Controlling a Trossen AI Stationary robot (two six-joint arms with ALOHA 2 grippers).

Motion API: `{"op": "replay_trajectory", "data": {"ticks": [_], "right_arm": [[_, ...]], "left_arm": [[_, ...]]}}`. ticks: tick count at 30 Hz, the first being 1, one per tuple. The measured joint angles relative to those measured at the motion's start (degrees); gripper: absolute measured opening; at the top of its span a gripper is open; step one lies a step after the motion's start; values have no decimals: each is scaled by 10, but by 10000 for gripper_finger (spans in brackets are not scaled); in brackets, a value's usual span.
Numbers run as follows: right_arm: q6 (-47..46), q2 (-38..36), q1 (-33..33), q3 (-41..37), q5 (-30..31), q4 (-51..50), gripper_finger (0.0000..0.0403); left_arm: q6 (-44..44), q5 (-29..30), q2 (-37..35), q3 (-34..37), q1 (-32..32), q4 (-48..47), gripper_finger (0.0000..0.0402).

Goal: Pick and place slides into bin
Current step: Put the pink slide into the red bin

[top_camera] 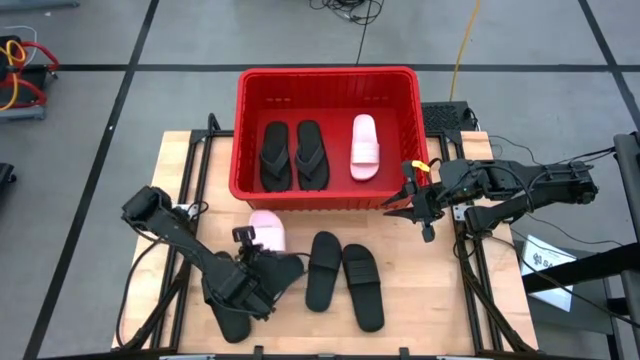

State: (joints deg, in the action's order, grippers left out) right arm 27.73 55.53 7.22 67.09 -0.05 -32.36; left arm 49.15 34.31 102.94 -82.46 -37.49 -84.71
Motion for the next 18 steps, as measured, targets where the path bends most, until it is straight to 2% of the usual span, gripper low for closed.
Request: {"op": "replay_trajectory", "data": {"ticks": [5,11,18], "right_arm": [[0,0,0,0,0,0,89],[-13,0,0,0,0,10,89],[-15,0,0,0,4,11,89]], "left_arm": [[-36,27,-11,-22,0,-55,3],[-136,69,-7,-34,-7,-27,3],[-270,79,-1,-34,-6,-19,3]]}}
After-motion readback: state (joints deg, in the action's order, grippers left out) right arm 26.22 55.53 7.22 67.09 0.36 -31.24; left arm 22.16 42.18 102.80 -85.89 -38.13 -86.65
